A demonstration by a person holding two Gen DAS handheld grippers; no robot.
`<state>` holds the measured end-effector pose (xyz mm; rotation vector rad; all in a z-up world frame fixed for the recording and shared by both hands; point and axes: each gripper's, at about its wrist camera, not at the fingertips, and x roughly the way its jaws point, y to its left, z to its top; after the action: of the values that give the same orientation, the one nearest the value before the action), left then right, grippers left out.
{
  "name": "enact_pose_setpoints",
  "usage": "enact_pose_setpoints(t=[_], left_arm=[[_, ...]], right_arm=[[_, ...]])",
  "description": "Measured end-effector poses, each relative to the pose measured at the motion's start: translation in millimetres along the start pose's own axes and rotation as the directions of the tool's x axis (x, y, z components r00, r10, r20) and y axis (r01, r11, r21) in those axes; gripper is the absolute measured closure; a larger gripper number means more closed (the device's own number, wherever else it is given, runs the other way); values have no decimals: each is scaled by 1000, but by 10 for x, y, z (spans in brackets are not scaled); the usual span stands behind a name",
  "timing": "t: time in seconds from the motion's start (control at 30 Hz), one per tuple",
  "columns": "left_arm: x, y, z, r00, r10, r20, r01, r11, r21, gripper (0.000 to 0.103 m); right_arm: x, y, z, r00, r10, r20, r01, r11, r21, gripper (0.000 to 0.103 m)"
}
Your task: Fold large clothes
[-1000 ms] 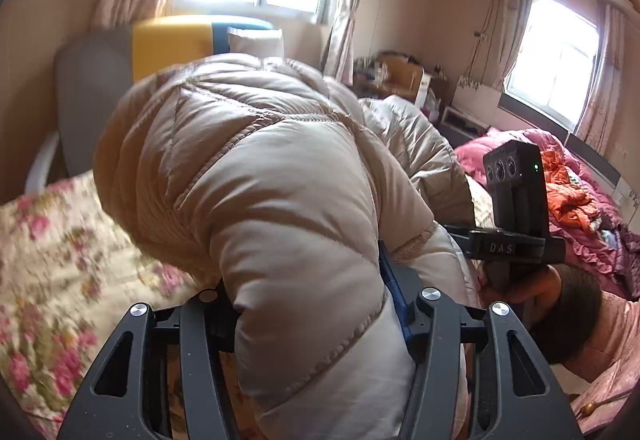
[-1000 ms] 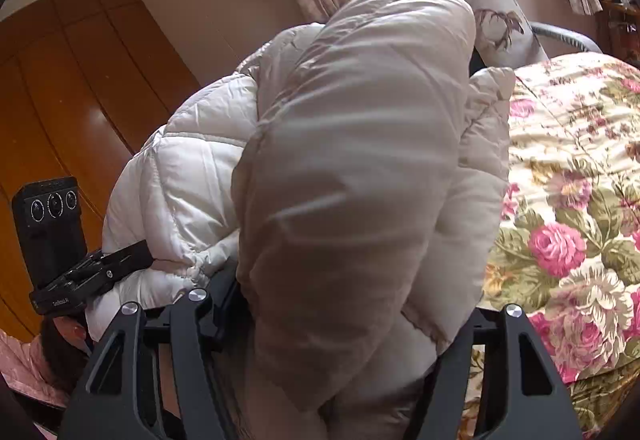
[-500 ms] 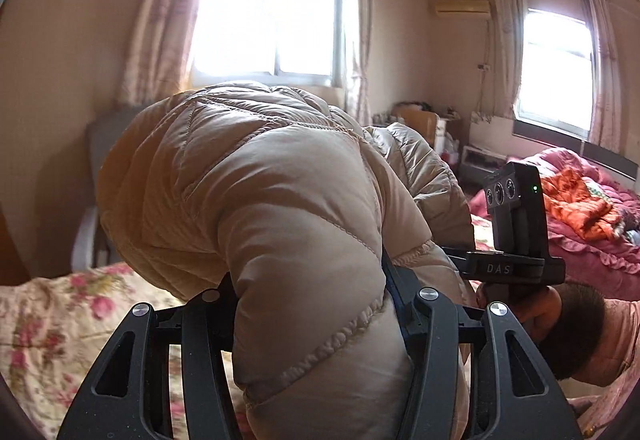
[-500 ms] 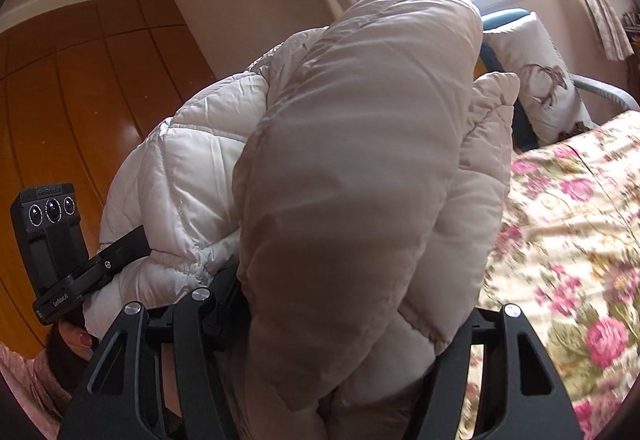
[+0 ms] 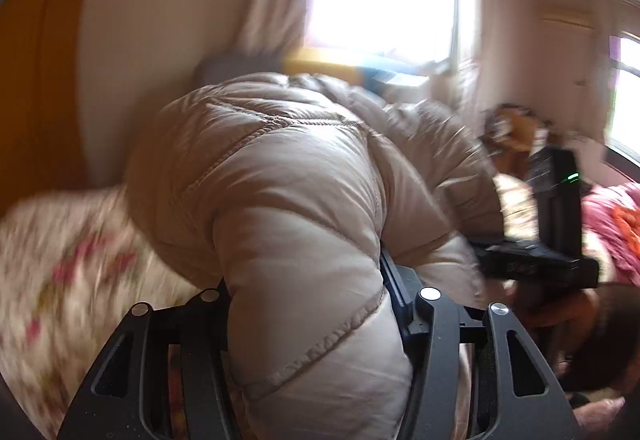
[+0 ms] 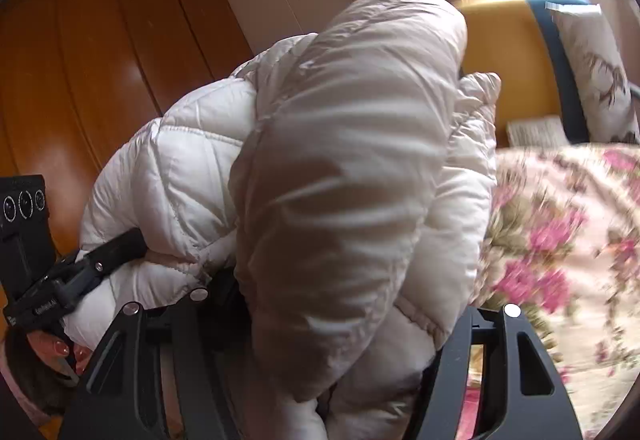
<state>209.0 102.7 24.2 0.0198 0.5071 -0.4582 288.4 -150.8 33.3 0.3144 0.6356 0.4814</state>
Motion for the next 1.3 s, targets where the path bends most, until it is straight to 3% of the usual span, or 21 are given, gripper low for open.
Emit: enact_pose_setpoints(t=[0.03,0.1,0.17,0.3,0.43,0.53,0.63,0.77,0.87,0.93,0.97,1.03,1.17,1.3], left_arm=[[110,123,-110,999,32,-42,-34,998,-53,37],[179,341,-317,998,-1,-70,-12,984,-180,23],[143,355,-475,996,-12,-84,-8,972,-235,13],[-46,252,-667,997,26,-70,-42,971,-237,11],[-409,251,-657,997,59,-43,-69,952,-298,10],[-769,252,-417,991,122,61,-99,952,-289,10],[-787,275,-65,972,207,111,-172,949,-264,6],[-326,298,399,959,282,29,-271,943,-195,6],[150,290,577,934,343,-104,-354,927,-121,6],[479,294,537,922,341,-182,-358,930,-76,3],[607,329,468,929,311,-202,-332,940,-80,3],[759,337,351,945,255,-205,-280,954,-106,3],[944,318,199,946,270,-183,-285,957,-62,3],[764,334,202,948,267,-171,-284,955,-86,3]], right_arm=[[79,-69,-28,1000,2,-12,-2,1000,23,38],[138,-248,-54,999,18,-38,-14,994,109,27],[100,-354,-71,998,40,-56,-30,987,160,23],[-102,-399,7,997,-30,-69,35,997,75,10],[-531,-155,326,990,-122,78,124,992,-25,6],[-565,194,631,976,-152,153,167,982,-92,4],[-223,503,853,958,-267,104,282,943,-175,3],[367,384,1010,933,-360,24,360,923,-138,3],[693,121,963,900,-430,-69,426,902,-64,3],[792,-131,782,872,-472,-132,474,881,-19,2],[811,-246,751,865,-478,-153,484,875,5,2],[782,-472,582,869,-468,-159,484,871,83,2],[658,-385,269,876,-452,-169,472,876,100,2],[417,-354,270,919,-374,-128,389,912,128,2]])
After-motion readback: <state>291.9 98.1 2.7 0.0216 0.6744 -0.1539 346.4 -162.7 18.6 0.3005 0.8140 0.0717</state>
